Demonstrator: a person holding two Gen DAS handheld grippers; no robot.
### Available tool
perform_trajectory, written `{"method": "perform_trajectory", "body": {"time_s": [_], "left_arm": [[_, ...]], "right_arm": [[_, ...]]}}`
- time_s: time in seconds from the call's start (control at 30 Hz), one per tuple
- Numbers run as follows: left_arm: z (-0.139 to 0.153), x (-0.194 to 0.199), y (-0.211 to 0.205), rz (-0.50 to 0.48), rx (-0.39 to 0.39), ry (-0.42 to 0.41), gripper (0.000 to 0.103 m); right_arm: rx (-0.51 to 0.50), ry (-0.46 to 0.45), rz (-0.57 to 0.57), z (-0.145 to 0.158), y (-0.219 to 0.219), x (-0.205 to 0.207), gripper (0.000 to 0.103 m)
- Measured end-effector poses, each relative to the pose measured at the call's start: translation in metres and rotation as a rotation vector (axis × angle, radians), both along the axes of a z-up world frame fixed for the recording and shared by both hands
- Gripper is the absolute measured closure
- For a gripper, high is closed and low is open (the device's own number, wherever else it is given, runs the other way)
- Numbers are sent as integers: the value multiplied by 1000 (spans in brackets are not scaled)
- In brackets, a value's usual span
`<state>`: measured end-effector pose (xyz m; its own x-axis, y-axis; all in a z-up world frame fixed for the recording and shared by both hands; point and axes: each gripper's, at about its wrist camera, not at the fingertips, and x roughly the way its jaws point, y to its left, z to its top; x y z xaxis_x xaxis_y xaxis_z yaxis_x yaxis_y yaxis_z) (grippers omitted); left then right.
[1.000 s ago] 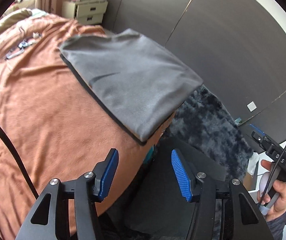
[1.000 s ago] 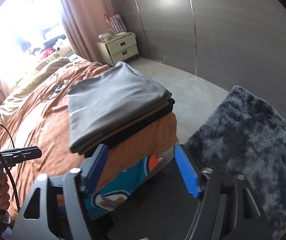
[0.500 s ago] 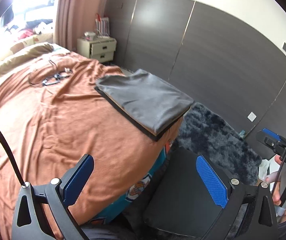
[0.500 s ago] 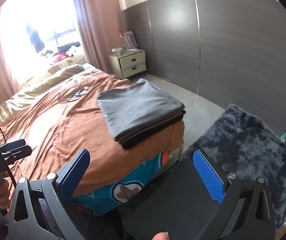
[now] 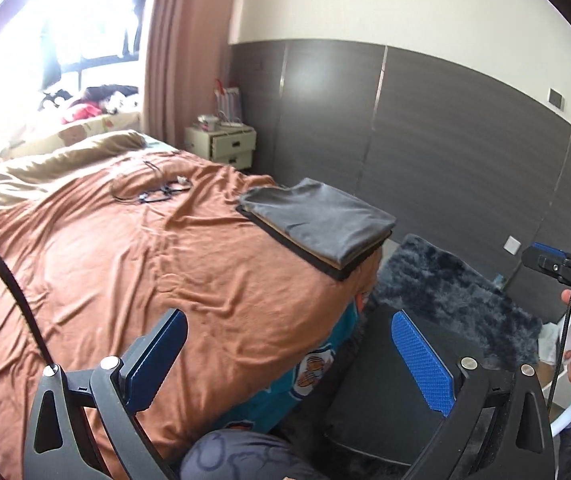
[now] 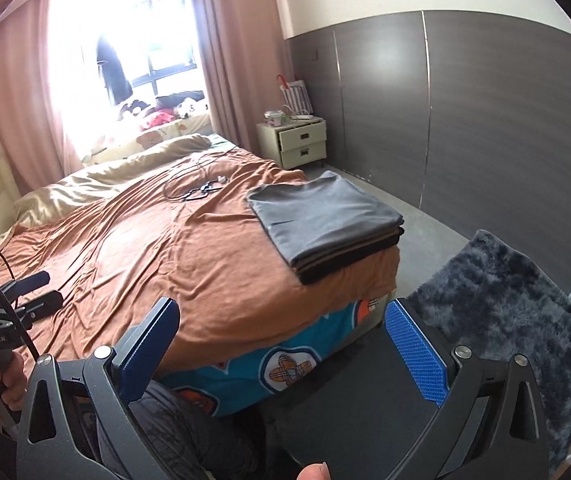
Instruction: Fold small clothes
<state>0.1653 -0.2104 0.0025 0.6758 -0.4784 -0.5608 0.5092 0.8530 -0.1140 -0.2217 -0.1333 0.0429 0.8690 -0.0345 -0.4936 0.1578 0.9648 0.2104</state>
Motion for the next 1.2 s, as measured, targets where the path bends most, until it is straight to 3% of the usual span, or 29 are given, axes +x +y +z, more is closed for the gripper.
{"method": "perform_trajectory", "body": {"time_s": [0.4, 0.8, 1.2], "left_arm": [[-8, -57, 44, 95, 23, -80, 0], [-10, -103, 73, 159, 27, -168, 0], [-25, -136, 102, 229, 9, -183, 0]], "right_arm": [[30, -39, 47, -9, 20, -31, 0], [5, -81, 27, -43, 43, -46, 0], [-36, -125, 70, -71, 87, -49, 0]]}}
